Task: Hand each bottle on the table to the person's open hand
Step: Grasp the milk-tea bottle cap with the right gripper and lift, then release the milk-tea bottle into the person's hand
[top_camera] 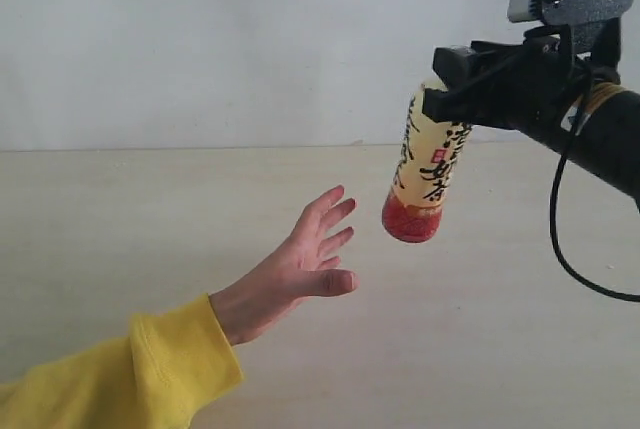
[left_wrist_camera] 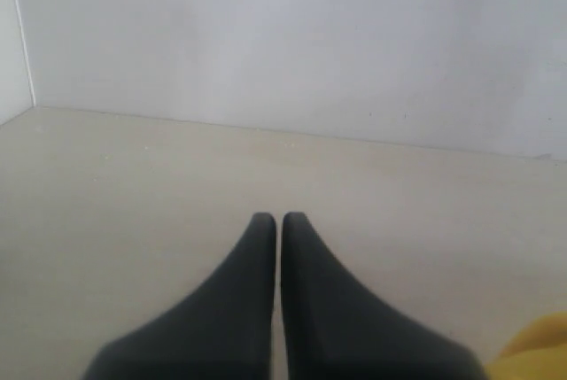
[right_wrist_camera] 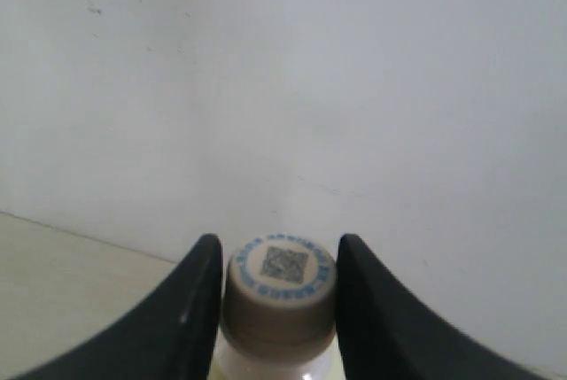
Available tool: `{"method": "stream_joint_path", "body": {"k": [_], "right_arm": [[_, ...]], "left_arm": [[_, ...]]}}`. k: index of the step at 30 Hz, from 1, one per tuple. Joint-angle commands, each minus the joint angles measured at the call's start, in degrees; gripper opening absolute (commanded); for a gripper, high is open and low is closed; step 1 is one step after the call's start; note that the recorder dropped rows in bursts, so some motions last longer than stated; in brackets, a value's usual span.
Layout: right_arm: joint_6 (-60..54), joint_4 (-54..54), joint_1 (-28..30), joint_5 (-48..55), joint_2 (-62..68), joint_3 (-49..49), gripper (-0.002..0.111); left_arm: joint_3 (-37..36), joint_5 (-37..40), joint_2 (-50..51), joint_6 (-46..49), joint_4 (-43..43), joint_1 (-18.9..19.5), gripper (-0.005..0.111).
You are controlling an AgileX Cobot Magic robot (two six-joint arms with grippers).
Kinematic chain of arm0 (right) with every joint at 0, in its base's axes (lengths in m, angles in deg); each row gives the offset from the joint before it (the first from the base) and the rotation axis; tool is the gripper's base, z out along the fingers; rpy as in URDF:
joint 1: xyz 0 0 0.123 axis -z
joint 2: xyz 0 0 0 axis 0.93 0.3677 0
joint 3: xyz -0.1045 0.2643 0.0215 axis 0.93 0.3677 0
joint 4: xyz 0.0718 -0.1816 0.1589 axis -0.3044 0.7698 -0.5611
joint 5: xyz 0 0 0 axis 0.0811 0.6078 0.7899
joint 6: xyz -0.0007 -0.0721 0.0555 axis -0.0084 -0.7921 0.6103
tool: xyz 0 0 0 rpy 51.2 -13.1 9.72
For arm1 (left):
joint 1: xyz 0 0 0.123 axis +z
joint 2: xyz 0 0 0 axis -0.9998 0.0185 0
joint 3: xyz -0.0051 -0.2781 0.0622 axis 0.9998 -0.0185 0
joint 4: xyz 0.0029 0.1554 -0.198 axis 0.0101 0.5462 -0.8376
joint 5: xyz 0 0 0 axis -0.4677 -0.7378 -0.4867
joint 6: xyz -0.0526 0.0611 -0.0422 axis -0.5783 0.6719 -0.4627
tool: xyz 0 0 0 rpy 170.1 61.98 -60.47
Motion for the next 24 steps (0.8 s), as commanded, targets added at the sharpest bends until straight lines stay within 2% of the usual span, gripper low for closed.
{"method": "stream_joint_path", "body": {"k": [1,5,10,12,13,15,18,19,24], "right_arm": [[2.00,2.62,-7.04,0.37,-1.21,-0.34,0.000],[-0.99,-1.66,-15.64,1.10,-1.21,-0.44,0.000],[-0.78,-1.65,-20.76,1.56,-1.21,-2.62,0.001],[-0.78,-0.96,-21.79,1.70,-1.21,-3.48,0.009],[-0.42,-0.80,-22.20,2.01,-1.21,-3.71,0.016],[0.17,-0.71,-22.20,3.92,-1.21,-4.43,0.037],[-0.86,-3.49,-22.20,6.85,-1.21,-4.98,0.075],[-1.87,-5.07,-22.20,7.26,-1.21,-5.08,0.079],[-6.60,-9.87,-22.01,7.12,-1.51,-5.14,0.073]], "left_arm": [[0.11,0.03,-0.15,-0.14,0.02,-0.04,0.004],[0.11,0.03,-0.15,-0.14,0.02,-0.04,0.004],[0.11,0.03,-0.15,-0.14,0.02,-0.04,0.004],[0.11,0.03,-0.15,-0.14,0.02,-0.04,0.004],[0.11,0.03,-0.15,-0.14,0.02,-0.04,0.004],[0.11,0.03,-0.15,-0.14,0.02,-0.04,0.004],[0.11,0.03,-0.15,-0.14,0.02,-0.04,0.004],[0.11,0.03,-0.15,-0.14,0.02,-0.04,0.004],[0.11,0.03,-0.15,-0.14,0.02,-0.04,0.004]]}}
